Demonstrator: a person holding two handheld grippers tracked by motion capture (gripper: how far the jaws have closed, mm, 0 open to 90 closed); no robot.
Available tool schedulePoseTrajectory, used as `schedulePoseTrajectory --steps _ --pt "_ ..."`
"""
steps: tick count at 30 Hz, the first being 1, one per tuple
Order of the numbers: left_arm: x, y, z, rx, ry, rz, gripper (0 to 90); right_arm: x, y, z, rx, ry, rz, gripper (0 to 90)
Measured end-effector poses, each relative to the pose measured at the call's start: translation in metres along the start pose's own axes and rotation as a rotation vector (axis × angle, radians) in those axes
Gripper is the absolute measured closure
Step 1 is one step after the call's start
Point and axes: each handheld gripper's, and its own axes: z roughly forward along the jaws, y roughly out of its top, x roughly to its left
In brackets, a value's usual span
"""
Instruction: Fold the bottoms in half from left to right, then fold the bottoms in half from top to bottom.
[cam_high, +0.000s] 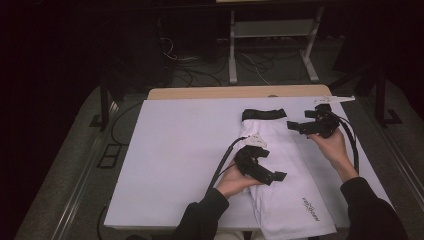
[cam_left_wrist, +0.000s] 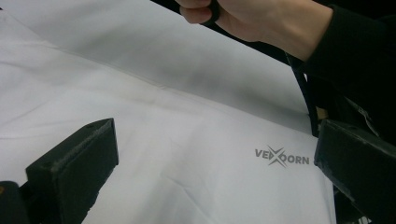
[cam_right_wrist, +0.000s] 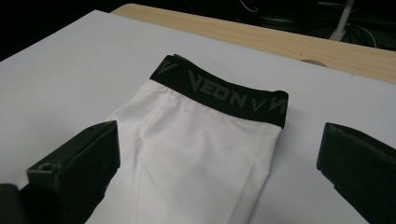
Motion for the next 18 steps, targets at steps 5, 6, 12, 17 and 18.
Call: schedulePoseTrajectory --steps 5,6,12,17,18 --pt "0.004 0.0 -0.002 -0.007 0.012 0.001 0.0 -0.001 -0.003 -0.001 -0.002 0.0 0.001 0.0" --pt "0.005 0.001 -0.003 -0.009 0.012 0.0 0.0 -0.001 -0.003 -0.001 -0.001 0.0 0.004 0.0" --pt "0.015 0.004 -0.01 -0.03 0.035 -0.015 0.0 -0.001 -0.008 -0.001 -0.001 0.001 0.008 0.0" --pt "0.023 0.009 -0.014 -0.027 0.057 -0.014 0.0 -0.002 -0.011 -0.001 0.006 0.005 0.016 0.0" --pt "0.025 0.01 -0.015 -0.032 0.062 -0.018 0.0 -0.002 -0.011 -0.001 0.005 0.005 0.015 0.0"
